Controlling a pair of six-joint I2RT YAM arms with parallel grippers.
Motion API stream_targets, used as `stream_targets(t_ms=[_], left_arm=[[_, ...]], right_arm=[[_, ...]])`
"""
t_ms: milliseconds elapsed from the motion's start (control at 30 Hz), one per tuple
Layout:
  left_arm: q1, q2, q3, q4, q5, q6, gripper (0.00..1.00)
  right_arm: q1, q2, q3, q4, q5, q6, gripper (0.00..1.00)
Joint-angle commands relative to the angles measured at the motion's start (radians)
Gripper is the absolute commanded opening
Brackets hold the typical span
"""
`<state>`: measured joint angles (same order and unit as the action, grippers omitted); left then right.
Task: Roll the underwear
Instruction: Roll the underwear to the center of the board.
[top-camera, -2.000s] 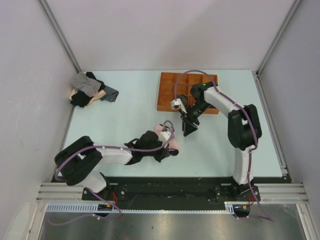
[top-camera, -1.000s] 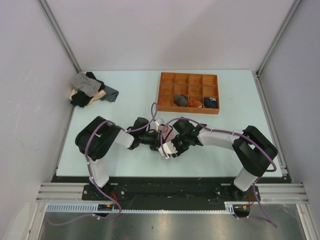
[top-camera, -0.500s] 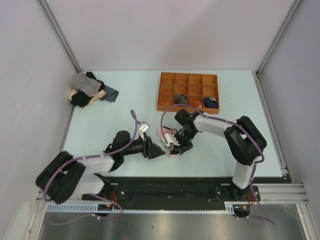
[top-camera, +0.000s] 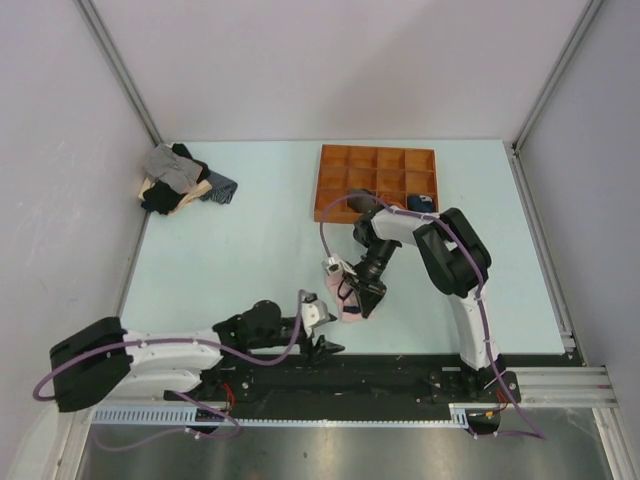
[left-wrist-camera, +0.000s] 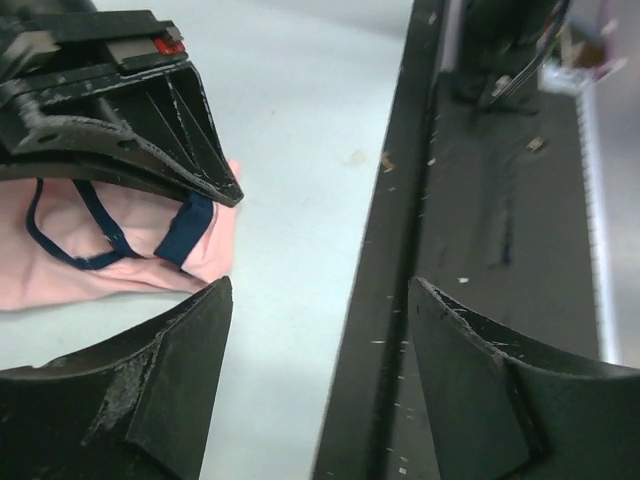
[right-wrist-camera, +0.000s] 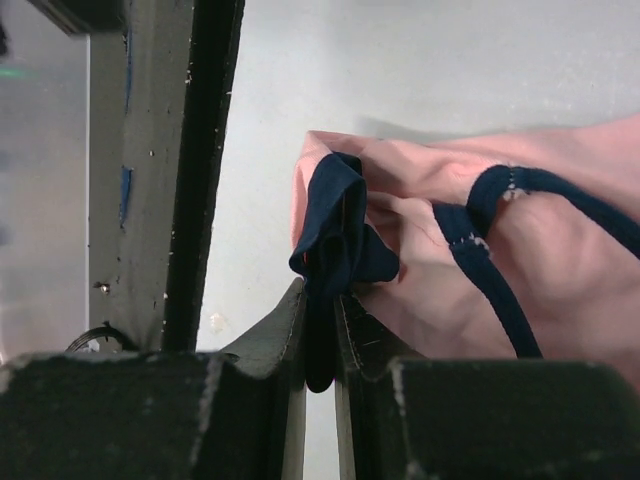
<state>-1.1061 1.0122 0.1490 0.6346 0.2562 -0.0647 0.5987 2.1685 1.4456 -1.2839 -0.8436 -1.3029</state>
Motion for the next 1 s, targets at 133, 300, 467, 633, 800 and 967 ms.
stream_targets(t_ms=[133, 300, 467, 633, 800, 967], left_arm=[[-0.087, 0.27, 0.254, -0.164, -0.205, 0.34, 0.77], [-0.107, 0.415, 0.354, -0.21, -0.255, 0.405, 0.74], [-0.123, 0.519, 0.431, -0.256, -0.412, 0.422, 0.68], [-0.126, 0.589, 0.474, -0.309, -0.468, 0.414, 0.62], [-0.124, 0.629, 0.495, -0.369, -0.466, 0.393, 0.28], [-0.107, 0.611, 0.509, -0.455, -0.364, 0.326, 0.09]], right_arm=[[-0.023, 0.048, 0.071, -0.137, -0.023, 0.025, 0.15], [-0.036, 0.066, 0.085, -0.169, -0.04, 0.001, 0.15], [-0.04, 0.06, 0.078, -0.172, -0.038, -0.01, 0.15], [-0.045, 0.056, 0.072, -0.173, -0.038, -0.019, 0.15], [-0.053, 0.04, 0.061, -0.172, -0.049, -0.027, 0.16], [-0.092, -0.016, 0.049, -0.154, -0.083, -0.004, 0.24]])
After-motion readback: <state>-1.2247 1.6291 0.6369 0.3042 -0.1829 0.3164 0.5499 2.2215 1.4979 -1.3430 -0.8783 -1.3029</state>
